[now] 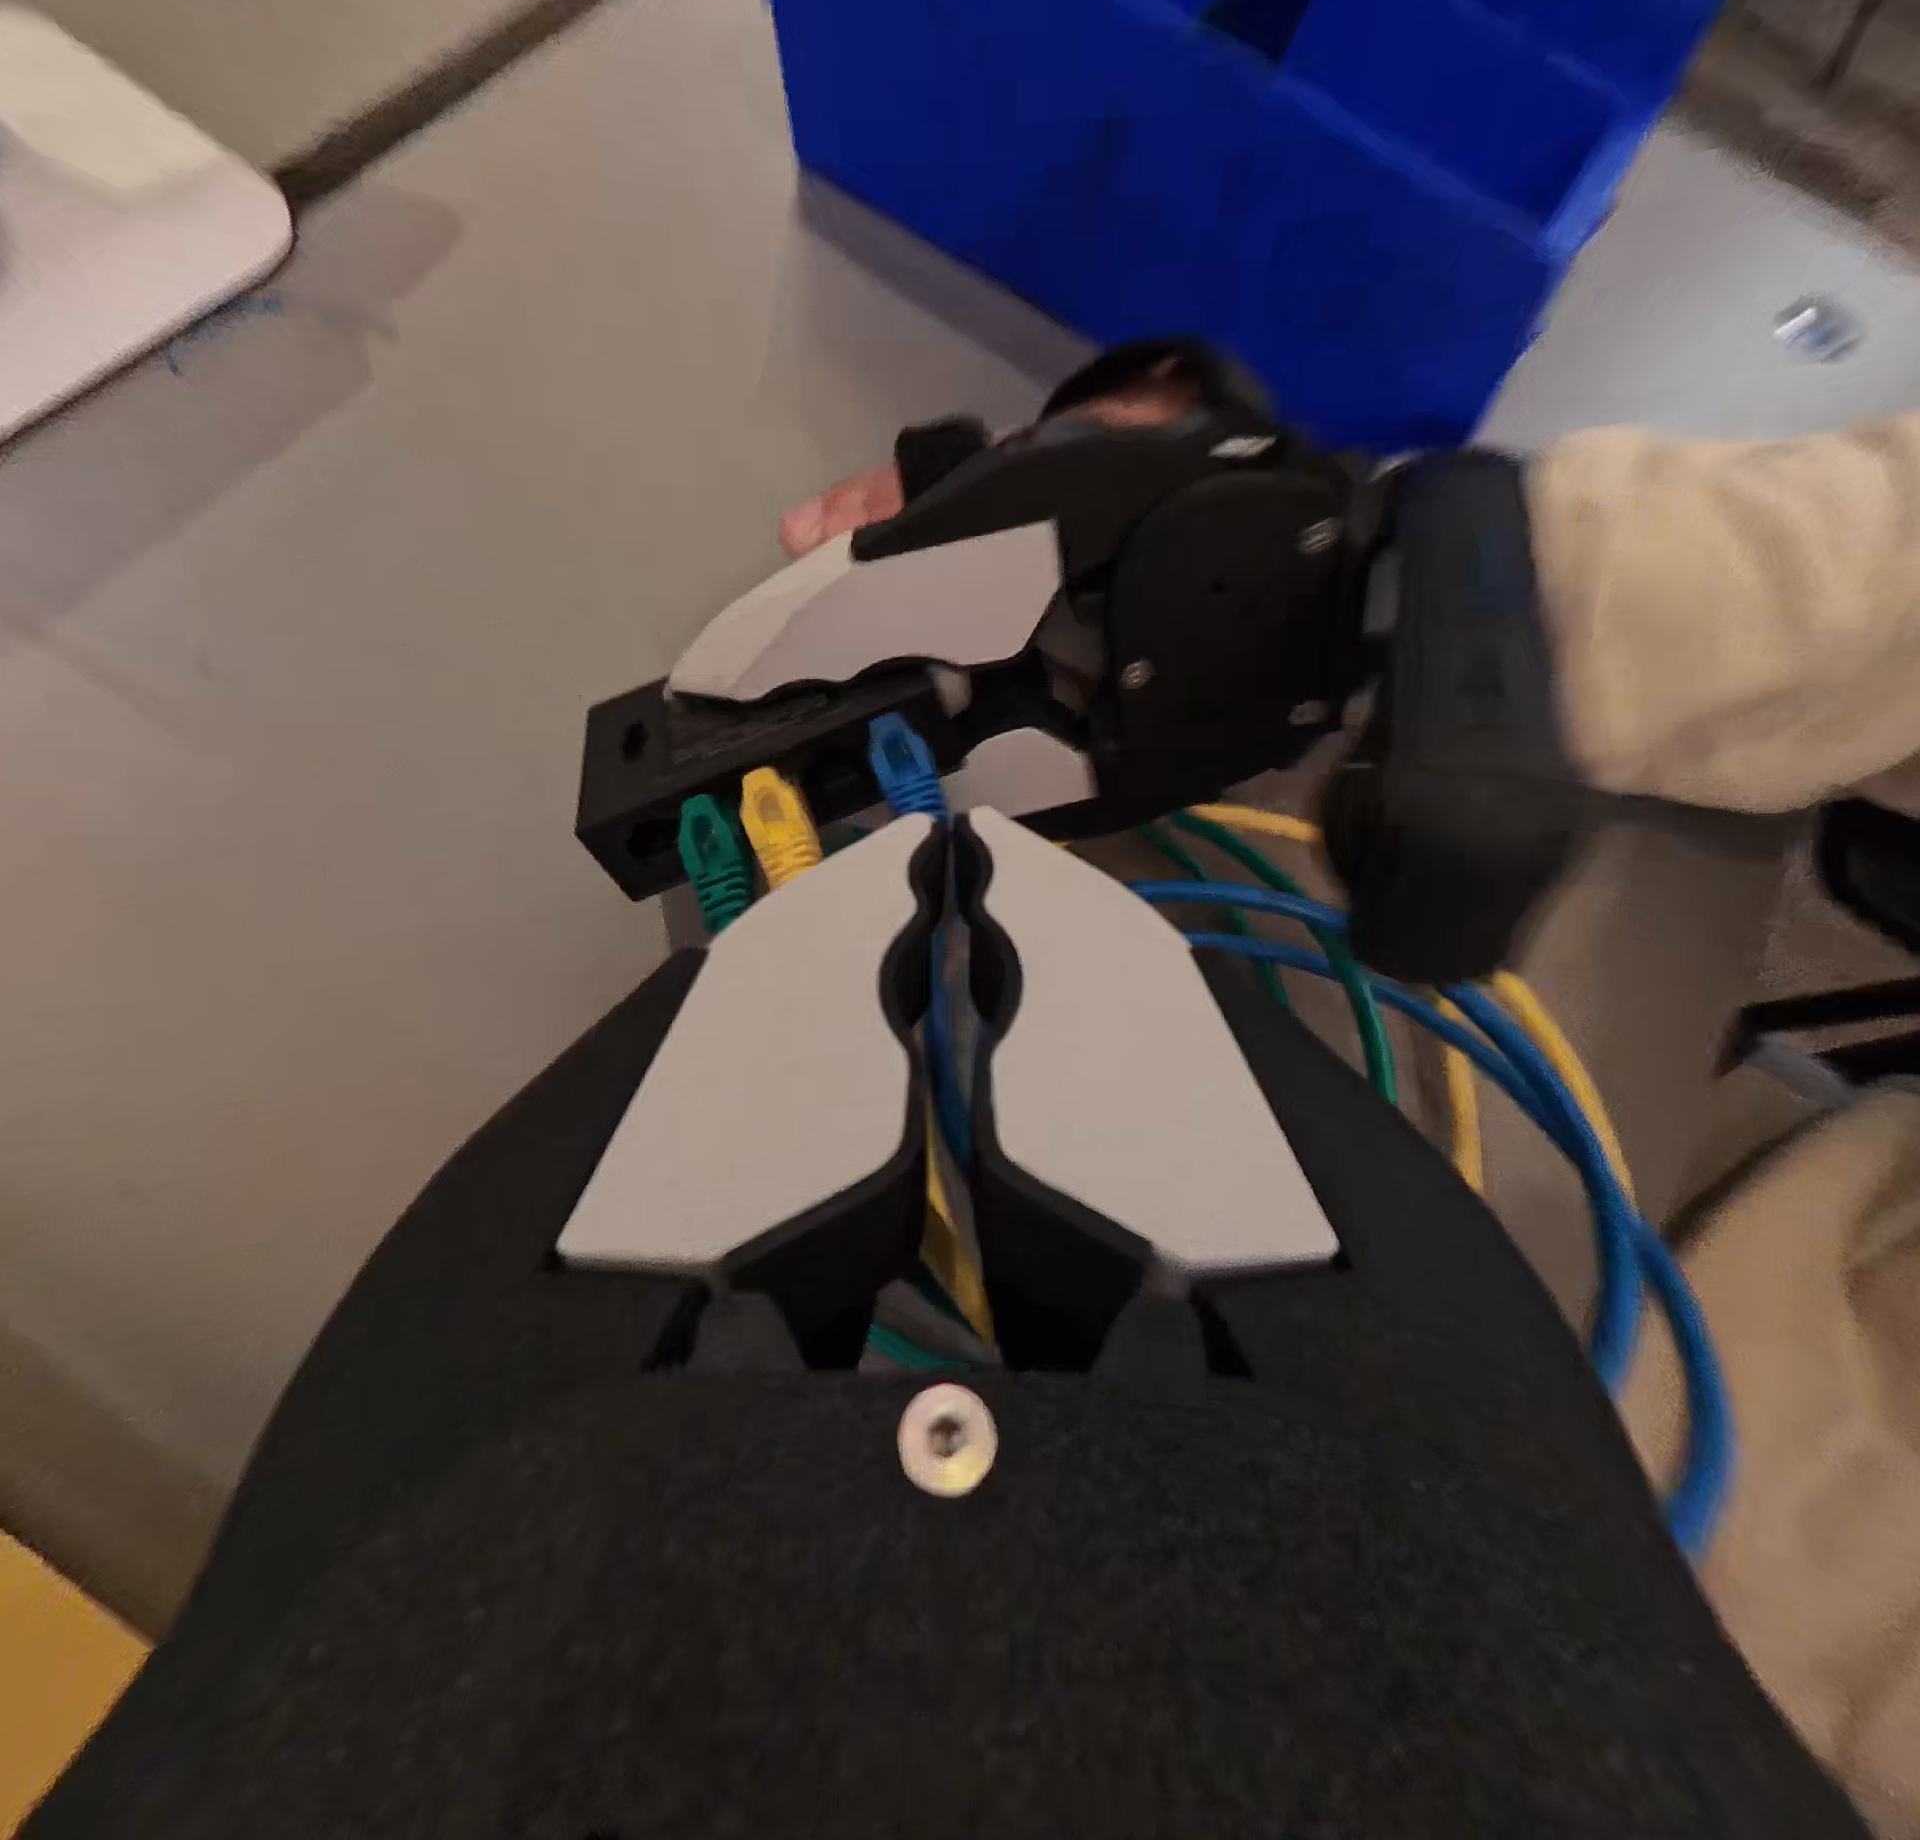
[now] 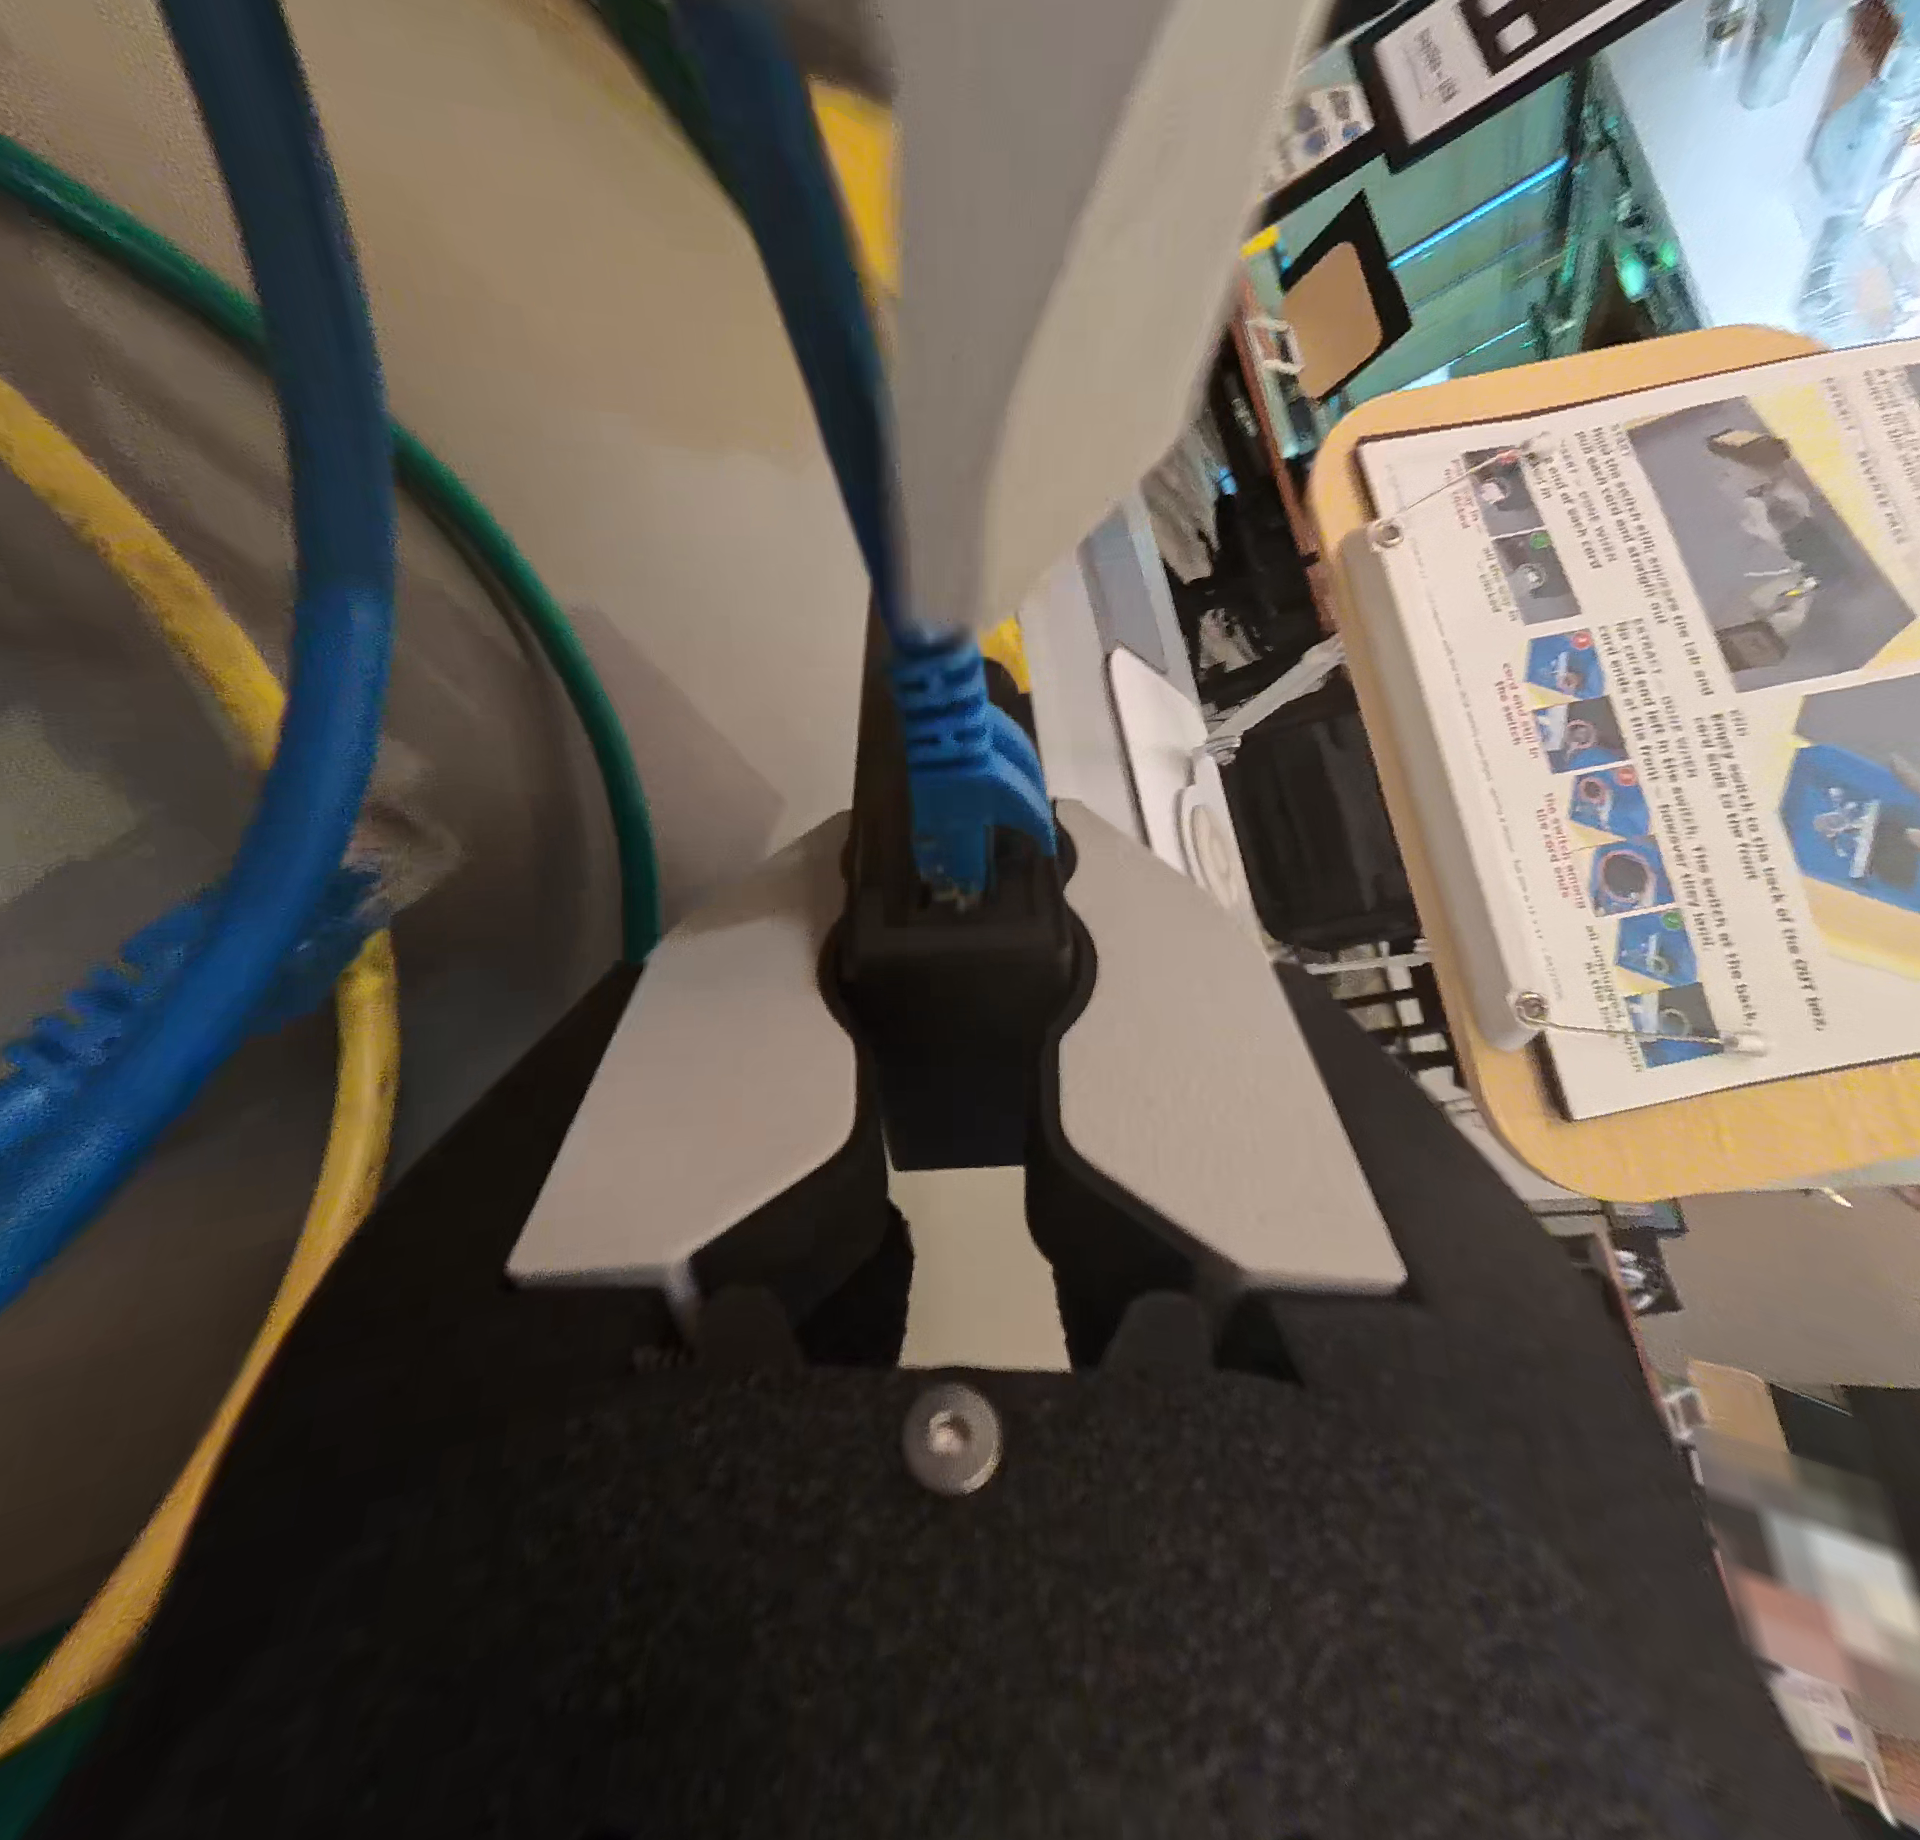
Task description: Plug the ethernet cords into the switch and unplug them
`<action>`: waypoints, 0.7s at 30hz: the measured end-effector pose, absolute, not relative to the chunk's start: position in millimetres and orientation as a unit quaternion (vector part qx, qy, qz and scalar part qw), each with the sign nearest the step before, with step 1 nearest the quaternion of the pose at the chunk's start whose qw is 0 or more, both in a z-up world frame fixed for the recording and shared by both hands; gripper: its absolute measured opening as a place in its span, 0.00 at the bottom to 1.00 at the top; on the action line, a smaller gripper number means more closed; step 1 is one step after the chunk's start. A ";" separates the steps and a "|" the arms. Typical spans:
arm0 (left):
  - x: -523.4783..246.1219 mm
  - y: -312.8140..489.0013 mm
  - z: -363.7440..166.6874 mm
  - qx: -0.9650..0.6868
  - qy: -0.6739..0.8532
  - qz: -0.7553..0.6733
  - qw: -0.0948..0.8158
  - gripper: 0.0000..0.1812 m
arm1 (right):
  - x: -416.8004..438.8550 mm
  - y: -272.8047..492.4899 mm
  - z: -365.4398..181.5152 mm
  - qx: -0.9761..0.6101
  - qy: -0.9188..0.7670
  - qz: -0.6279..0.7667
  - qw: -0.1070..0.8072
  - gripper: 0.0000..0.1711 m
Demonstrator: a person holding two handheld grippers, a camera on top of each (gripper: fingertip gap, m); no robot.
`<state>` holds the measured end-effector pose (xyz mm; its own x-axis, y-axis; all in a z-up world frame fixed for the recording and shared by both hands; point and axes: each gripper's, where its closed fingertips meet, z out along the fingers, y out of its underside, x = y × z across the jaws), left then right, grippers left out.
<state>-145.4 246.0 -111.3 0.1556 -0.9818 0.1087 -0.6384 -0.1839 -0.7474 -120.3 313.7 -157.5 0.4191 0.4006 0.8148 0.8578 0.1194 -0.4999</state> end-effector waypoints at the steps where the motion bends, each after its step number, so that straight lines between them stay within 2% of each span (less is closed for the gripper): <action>1: -150.8 241.9 -98.1 -0.696 0.563 -0.334 0.296 0.01 | -118.6 314.6 -160.5 -0.635 -0.500 -0.210 0.550 0.18; 3: -171.3 237.9 -68.2 -0.681 0.528 -0.388 0.328 0.06 | -113.1 316.2 -162.9 -0.641 -0.498 -0.220 0.541 0.18; 5: -203.8 237.8 -52.7 -0.675 0.491 -0.420 0.355 0.15 | -112.1 315.9 -160.6 -0.643 -0.492 -0.211 0.548 0.17; 7: -245.0 234.4 -69.1 -0.691 0.460 -0.426 0.359 0.16 | -110.3 317.2 -160.5 -0.648 -0.487 -0.211 0.547 0.17; 10: -297.8 217.9 -121.9 -0.724 0.402 -0.433 0.357 0.13 | -108.1 319.3 -160.1 -0.653 -0.480 -0.214 0.545 0.18; 13: -313.8 187.0 -153.6 -0.755 0.390 -0.455 0.264 0.13 | -100.7 323.3 -141.7 -0.656 -0.457 -0.243 0.549 0.17; 17: -309.1 174.9 -145.7 -0.734 0.415 -0.472 0.256 0.13 | -78.7 326.8 -70.4 -0.642 -0.420 -0.340 0.544 0.18; 21: -309.9 168.5 -146.7 -0.726 0.425 -0.486 0.238 0.13 | -42.5 316.2 44.5 -0.587 -0.373 -0.458 0.554 0.17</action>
